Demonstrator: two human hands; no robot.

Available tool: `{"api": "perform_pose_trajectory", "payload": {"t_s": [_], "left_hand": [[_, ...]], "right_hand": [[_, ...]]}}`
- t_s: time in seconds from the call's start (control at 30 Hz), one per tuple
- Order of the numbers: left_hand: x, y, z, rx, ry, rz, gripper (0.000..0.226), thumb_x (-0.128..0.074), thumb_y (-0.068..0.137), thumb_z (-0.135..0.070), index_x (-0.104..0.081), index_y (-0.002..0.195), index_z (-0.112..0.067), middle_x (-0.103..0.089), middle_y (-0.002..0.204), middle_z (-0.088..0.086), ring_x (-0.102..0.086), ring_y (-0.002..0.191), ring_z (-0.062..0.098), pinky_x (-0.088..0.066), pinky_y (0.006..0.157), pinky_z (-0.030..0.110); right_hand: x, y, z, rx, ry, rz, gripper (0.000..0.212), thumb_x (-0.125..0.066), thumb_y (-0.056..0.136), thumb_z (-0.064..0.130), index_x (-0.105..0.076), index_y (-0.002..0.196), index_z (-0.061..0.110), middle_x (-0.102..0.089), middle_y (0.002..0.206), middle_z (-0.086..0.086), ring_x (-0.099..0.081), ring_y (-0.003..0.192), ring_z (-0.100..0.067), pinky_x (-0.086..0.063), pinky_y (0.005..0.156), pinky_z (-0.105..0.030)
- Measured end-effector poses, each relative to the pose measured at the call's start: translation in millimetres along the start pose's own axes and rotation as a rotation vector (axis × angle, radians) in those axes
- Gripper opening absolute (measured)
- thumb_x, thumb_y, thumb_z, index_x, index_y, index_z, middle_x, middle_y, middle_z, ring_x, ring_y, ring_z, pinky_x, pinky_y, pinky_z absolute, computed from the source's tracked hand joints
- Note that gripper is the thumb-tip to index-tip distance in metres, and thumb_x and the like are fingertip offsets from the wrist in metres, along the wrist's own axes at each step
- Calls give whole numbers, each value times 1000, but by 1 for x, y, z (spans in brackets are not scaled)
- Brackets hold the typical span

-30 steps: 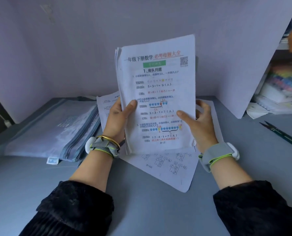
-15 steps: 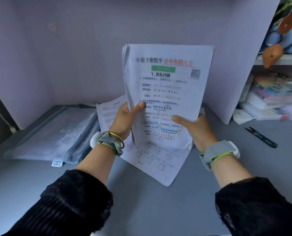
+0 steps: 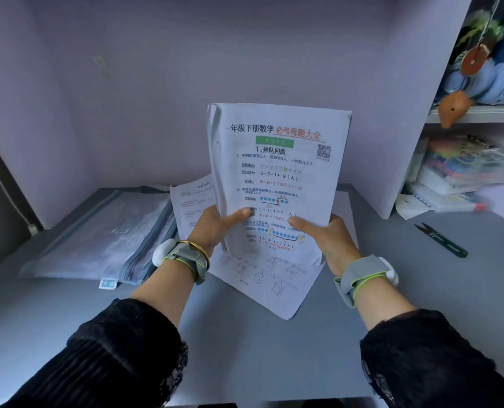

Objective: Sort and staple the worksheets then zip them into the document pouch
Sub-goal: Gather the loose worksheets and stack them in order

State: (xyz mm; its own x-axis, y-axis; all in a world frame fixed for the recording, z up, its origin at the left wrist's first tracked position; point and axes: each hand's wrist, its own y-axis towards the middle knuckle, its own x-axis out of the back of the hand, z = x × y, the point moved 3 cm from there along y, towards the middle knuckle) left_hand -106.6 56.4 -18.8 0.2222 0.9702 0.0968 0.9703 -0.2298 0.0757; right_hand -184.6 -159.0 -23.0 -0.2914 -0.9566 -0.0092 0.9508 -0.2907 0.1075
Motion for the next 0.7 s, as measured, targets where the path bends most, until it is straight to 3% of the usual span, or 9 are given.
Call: {"api": "perform_pose_trajectory", "payload": {"t_s": [0.1,0.27,0.37,0.43,0.5,0.6,0.7], "left_hand": [[-7,2,-1,33,64,47,46,-75,76,-47,-69,108,-15,-73,107,3,-68,99,23,-55,79,33],[-15,10,-14,11,-56,100,46,-57,91,-49,-63,116,-10,-71,109,6,-68,96,24,-54,82,34],[-6,23,6,72,383,-26,48,-68,83,-46,-61,115,-11,-67,110,4,-64,104,26,-51,84,33],[-4,24,23,170,751,-7,69,-79,70,-49,-53,125,-16,-60,122,5,-56,112,26,-46,94,36],[-11,21,30,176,960,15,90,-83,60,-54,-45,134,-19,-52,131,6,-47,122,29,-42,101,41],[-22,19,28,164,968,38,99,-87,58,-48,-41,140,-16,-47,135,9,-46,125,31,-41,101,40],[-23,23,26,202,885,62,83,-89,61,-35,-50,129,-9,-58,126,10,-56,116,31,-47,97,40]], "right_hand": [[-4,0,1,2,-49,-25,23,-75,82,25,-69,103,18,-73,104,0,-70,92,-17,-56,83,-33],[27,13,1,-20,-108,-396,12,-66,86,28,-64,83,17,-68,86,-4,-66,82,-28,-55,80,-43],[58,15,-6,-94,-143,-559,24,-64,84,28,-67,98,9,-67,92,-10,-67,89,-33,-56,84,-50],[74,15,-16,-142,-174,-593,33,-64,82,28,-67,104,4,-69,100,-15,-68,92,-35,-55,85,-51],[82,14,-25,-185,-198,-587,28,-63,82,27,-66,100,6,-70,102,-18,-68,92,-36,-56,85,-51],[87,11,-30,-232,-171,-582,21,-62,87,23,-61,100,7,-66,100,-16,-65,90,-34,-54,87,-49],[92,11,-33,-289,-137,-570,33,-63,89,23,-61,110,-3,-62,98,-13,-60,84,-28,-51,78,-40]]}}
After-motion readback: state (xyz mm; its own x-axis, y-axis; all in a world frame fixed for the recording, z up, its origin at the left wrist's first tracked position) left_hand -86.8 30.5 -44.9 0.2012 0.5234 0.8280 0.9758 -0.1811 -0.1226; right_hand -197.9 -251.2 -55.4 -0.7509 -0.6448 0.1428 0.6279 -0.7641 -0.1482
